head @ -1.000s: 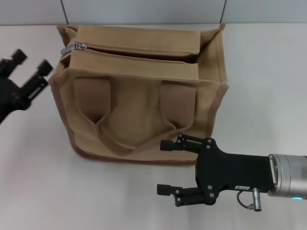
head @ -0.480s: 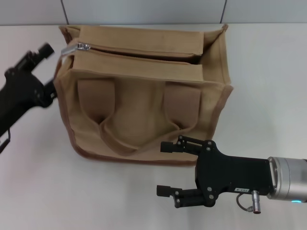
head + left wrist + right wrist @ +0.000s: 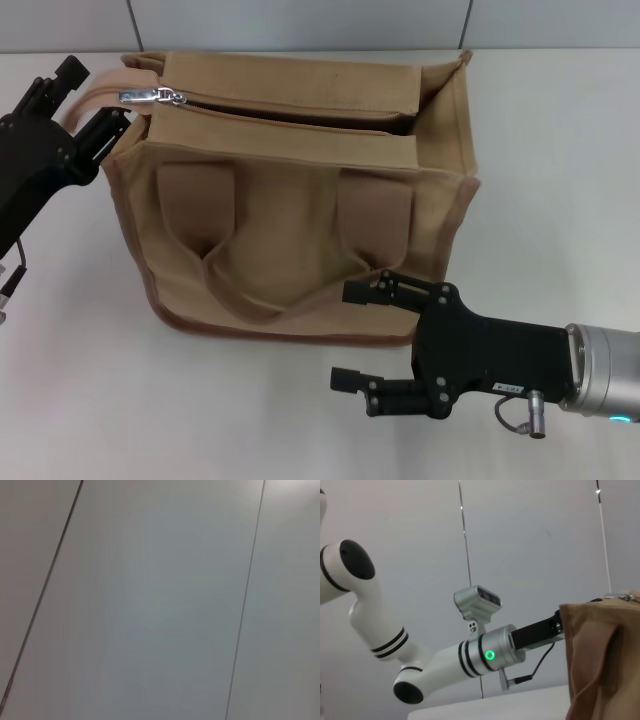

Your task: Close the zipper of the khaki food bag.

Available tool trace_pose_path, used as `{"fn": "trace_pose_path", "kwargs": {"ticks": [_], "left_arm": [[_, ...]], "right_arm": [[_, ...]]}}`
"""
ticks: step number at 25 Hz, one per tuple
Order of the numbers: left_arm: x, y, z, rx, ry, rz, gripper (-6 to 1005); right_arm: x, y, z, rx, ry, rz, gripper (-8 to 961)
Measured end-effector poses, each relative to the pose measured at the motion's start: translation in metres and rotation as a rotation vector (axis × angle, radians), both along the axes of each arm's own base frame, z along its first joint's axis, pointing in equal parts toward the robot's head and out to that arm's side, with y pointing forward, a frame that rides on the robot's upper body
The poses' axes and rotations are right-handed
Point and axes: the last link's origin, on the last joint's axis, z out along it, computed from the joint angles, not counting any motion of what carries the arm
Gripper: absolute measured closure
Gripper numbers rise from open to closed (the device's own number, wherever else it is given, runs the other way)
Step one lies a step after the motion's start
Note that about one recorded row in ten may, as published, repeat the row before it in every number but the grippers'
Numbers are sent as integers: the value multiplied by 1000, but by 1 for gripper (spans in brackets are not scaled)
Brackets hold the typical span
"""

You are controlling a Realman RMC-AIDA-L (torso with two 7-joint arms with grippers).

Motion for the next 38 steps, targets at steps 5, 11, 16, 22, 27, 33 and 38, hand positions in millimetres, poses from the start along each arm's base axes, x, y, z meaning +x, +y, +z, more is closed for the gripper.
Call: {"fn": "trace_pose_path", "kwargs": {"ticks": [5, 11, 16, 22, 27, 33, 38], "left_arm": [[0, -2, -1, -8, 2, -4, 255], [1, -9, -6, -4, 13, -29, 265], [7, -21, -11, 100, 42, -72, 273], [10, -15, -12, 72, 33, -77, 486], [14, -12, -12, 67, 27, -87, 690], [19, -8, -13, 44, 3, -98, 922], [21, 5, -9, -79, -127, -56, 956]], "right_arm": [[0, 2, 2, 19, 15, -14, 111], [-1, 7, 1, 29, 0, -16, 111], [-1, 10, 1, 34, -11, -17, 111], [-3, 11, 1, 35, -5, -13, 110], [-3, 11, 2, 40, -4, -7, 110], [-5, 5, 5, 20, 35, 0, 110], [-7, -10, 28, 6, 191, 4, 115]]}}
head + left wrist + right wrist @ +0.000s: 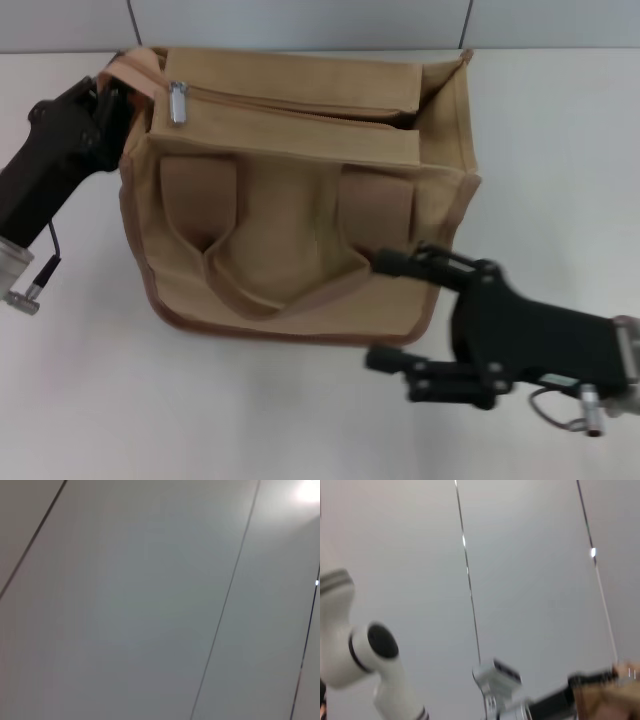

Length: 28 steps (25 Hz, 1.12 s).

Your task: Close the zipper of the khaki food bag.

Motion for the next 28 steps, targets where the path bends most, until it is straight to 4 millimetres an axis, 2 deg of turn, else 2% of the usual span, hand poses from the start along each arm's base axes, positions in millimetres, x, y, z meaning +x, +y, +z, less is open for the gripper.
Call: {"fn": "trace_pose_path", "kwargs": {"ticks": [3, 4, 9, 12, 13, 14, 20, 22, 28], "left_arm": [[8, 8, 1, -73, -57, -14, 977], [8, 8, 1, -73, -57, -14, 977], [20, 12, 0, -97, -75, -68, 977], [33, 14, -2, -116, -81, -134, 977], [35, 14, -3, -118, -83, -145, 977], [35, 14, -3, -118, -83, -145, 977], [52, 21, -7, -153, -67, -213, 976], [55, 23, -8, -158, -65, -225, 976], [65, 27, -11, -165, -70, -252, 976]], "right_arm": [[-1, -4, 17, 52, 80, 20, 121], [-1, -4, 17, 52, 80, 20, 124], [-3, 7, 31, 125, 169, -39, 135], [-12, 19, 38, 60, 250, -98, 282], [-18, 28, 38, -24, 263, -119, 331], [-18, 28, 38, -24, 263, -119, 361], [-37, 61, 40, -247, 231, -208, 543], [-39, 65, 39, -268, 230, -220, 648], [-59, 88, 30, -382, 220, -300, 648]]}}
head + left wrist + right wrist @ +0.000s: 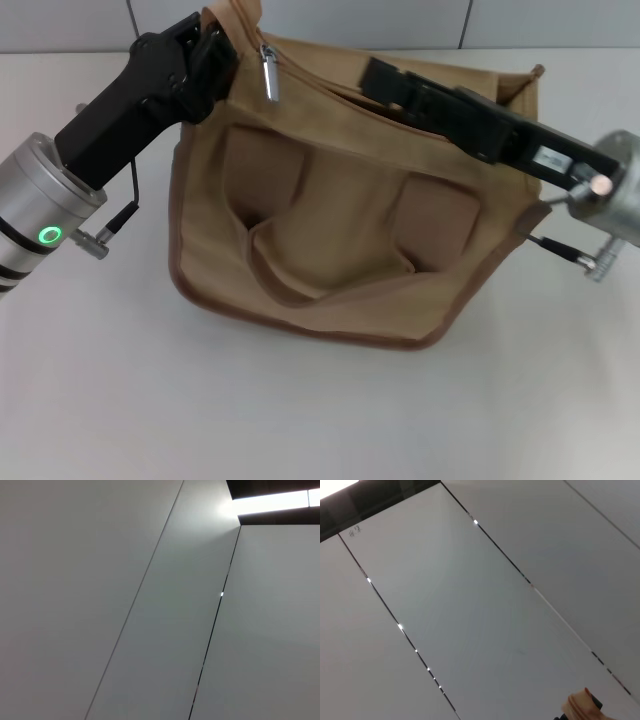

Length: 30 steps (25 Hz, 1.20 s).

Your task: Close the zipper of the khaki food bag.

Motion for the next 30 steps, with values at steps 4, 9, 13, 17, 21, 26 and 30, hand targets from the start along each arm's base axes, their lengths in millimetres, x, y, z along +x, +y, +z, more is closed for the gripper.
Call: {"fn": "trace_pose_path", "kwargs": {"ticks": [4, 9, 13, 17, 21, 26, 30], "left_arm": [[2, 0, 1, -1, -7, -11, 976], [4, -1, 2, 2, -18, -21, 976], [5, 0, 1, 3, -21, -21, 977], [5, 0, 1, 4, -21, -24, 977], [7, 1, 1, 2, -24, -28, 976], [10, 3, 1, 1, -27, -36, 977], [11, 3, 1, 0, -29, -38, 977]], "right_arm": [[-5, 6, -6, -12, -11, -19, 649], [-7, 20, -13, -26, -57, -82, 649], [-18, 21, -14, -41, -54, -31, 648], [-20, 22, -15, -43, -59, -26, 648], [-22, 22, -15, -45, -62, -18, 649], [-27, 23, -19, -69, -88, 6, 647], [-25, 28, -20, -51, -98, -29, 646]]}}
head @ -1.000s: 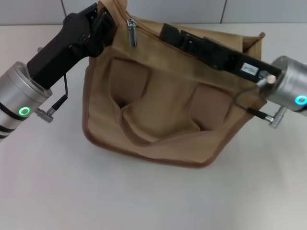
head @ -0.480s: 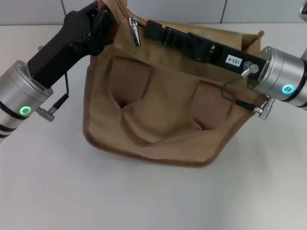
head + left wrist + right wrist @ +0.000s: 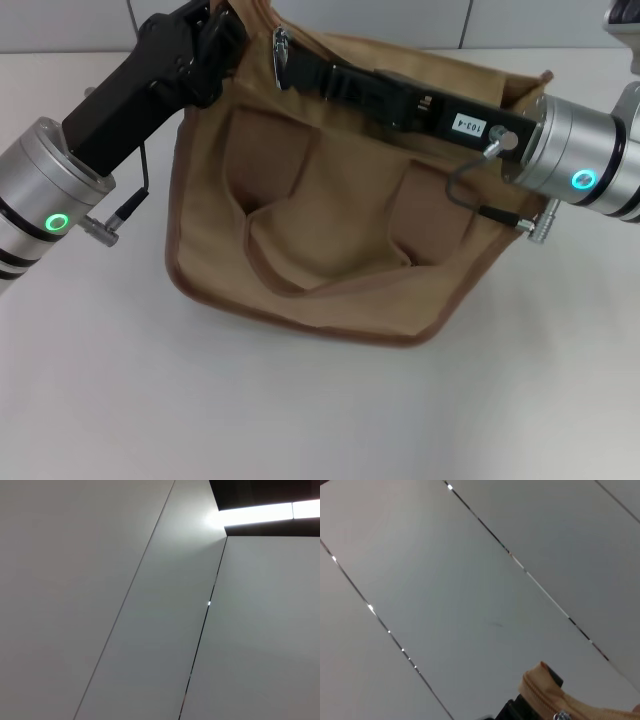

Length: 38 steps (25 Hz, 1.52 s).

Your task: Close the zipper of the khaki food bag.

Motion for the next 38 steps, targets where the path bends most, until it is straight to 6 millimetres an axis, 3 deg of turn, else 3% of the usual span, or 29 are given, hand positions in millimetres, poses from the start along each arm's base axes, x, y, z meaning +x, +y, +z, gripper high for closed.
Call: {"fn": "trace_pose_path", "kwargs": {"ticks": [5, 29, 35, 38], "left_arm": [[4, 1, 0, -3, -5, -18, 976], [5, 1, -1, -4, -10, -15, 977], [5, 1, -1, -2, -8, -14, 977], [5, 1, -1, -2, -8, -13, 976]], "right_arm": [[-8, 1, -3, -14, -10, 31, 647], [-8, 2, -3, 9, -6, 27, 679], [-4, 3, -4, 27, -18, 15, 873], [-3, 3, -4, 29, -21, 16, 896]]}}
